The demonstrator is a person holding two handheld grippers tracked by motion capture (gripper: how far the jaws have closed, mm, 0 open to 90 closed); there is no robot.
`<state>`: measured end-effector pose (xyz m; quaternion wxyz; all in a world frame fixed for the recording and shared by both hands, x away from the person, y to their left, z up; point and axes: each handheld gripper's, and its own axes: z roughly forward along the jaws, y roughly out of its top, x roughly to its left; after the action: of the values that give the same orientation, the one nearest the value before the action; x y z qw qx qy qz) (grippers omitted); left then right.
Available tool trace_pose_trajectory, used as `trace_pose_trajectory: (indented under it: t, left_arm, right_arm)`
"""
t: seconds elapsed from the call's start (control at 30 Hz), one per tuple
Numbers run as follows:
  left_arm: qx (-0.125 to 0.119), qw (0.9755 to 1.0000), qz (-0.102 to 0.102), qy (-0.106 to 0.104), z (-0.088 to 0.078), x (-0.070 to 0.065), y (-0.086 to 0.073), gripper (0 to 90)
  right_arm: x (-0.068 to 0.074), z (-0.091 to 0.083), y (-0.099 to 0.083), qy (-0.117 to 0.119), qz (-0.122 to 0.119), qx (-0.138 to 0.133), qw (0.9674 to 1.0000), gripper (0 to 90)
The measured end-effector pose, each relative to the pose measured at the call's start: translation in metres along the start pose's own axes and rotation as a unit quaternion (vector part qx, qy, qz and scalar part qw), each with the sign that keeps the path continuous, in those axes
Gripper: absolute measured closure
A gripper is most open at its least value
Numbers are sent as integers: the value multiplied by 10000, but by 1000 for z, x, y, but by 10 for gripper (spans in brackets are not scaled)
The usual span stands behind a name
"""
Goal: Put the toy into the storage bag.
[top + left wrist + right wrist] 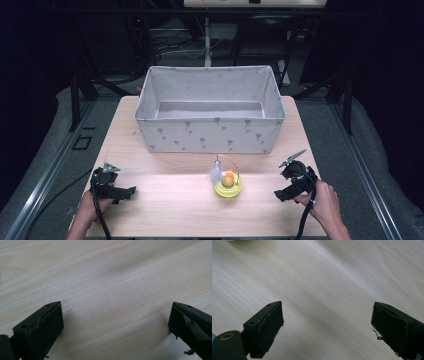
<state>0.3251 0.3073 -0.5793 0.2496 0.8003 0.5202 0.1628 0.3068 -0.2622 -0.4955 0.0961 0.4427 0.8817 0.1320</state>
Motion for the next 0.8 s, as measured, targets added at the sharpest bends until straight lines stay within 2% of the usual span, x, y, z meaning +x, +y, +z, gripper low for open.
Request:
trace_pose_trajectory:
  t: [0.4, 0.47, 0.5, 0.8]
  left_arm:
    - [5, 10000, 5, -35, -1, 0, -1, 0]
    - [7, 10000, 3, -35, -1, 0, -1, 0]
    - [7, 10000, 14, -36, -1, 0, -1, 0]
    - [3, 10000, 7, -35, -1, 0, -1, 0]
  right_arm:
    - [4, -2, 3, -35, -148, -26, 9999, 103]
    - [6, -4, 5, -144, -247, -2, 9996, 99]
    - [8, -5, 7, -113, -300, 68, 9995, 88]
    - [18, -9, 17, -63, -463, 40, 9989, 63]
